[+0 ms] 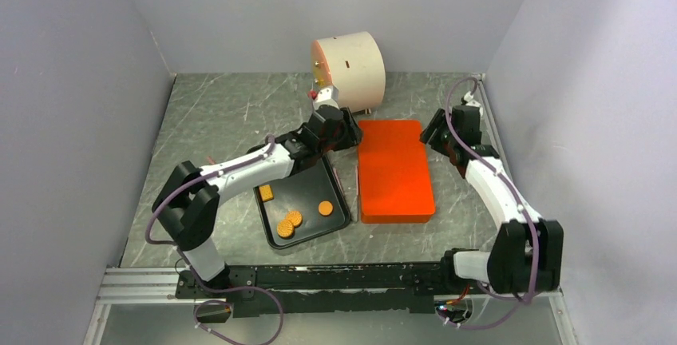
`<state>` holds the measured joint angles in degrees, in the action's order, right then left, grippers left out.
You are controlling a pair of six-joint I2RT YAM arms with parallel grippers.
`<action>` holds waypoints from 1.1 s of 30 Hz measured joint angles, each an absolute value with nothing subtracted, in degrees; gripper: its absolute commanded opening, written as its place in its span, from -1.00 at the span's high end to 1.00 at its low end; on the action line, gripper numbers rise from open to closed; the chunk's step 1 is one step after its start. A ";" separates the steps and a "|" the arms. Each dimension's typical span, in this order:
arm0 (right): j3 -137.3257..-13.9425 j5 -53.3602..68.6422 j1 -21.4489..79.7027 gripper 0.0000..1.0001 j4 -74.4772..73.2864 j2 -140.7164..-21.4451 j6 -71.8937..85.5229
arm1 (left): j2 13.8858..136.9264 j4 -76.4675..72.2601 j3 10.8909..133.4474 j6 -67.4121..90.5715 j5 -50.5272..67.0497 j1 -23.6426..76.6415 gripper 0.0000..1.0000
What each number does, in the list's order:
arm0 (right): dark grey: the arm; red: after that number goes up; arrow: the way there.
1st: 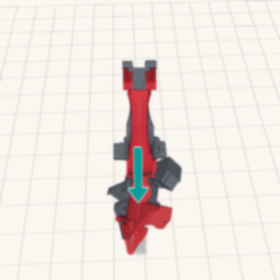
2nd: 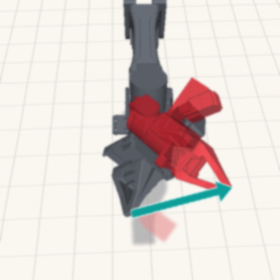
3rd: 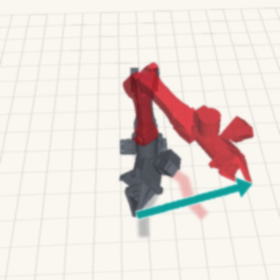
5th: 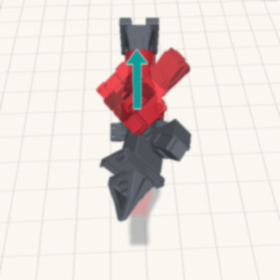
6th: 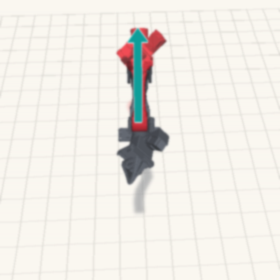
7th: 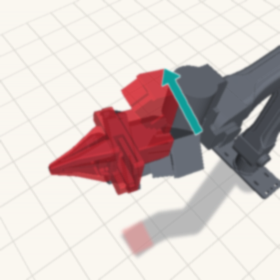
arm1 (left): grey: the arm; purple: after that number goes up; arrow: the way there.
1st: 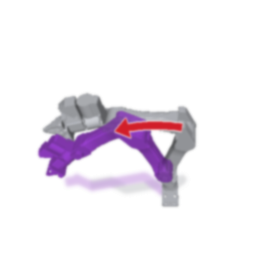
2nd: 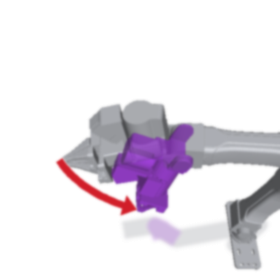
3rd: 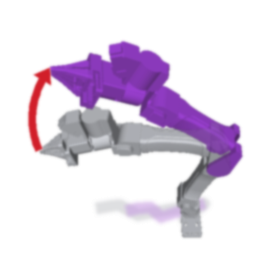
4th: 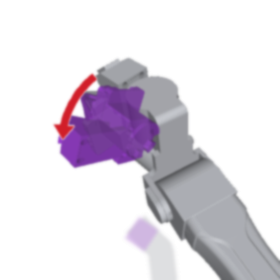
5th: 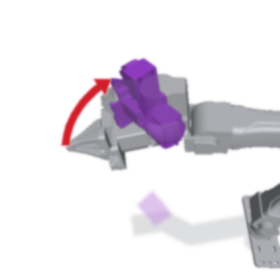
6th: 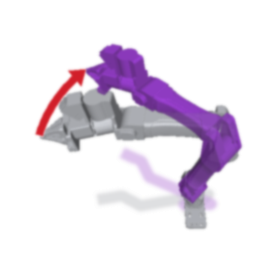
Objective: Pack the cookies
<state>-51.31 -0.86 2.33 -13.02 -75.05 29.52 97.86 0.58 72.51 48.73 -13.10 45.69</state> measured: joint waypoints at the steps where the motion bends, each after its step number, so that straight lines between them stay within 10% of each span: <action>1: -49.82 -1.34 2.46 -0.25 -14.11 -72.73 29.56 | 96.86 1.28 71.68 48.69 -12.53 46.50 -0.08; 13: -41.30 -4.05 5.10 -0.11 -33.12 -50.78 31.51 | 88.90 10.70 56.95 49.63 -9.74 60.29 -0.06; 33: -38.28 -5.87 7.07 0.24 -49.06 -50.61 42.09 | 91.44 10.46 56.49 51.81 -9.32 64.31 -0.01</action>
<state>-38.28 -5.87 7.07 -49.06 -50.61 42.09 91.44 10.46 56.49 51.81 -9.32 64.31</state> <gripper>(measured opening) 0.421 0.511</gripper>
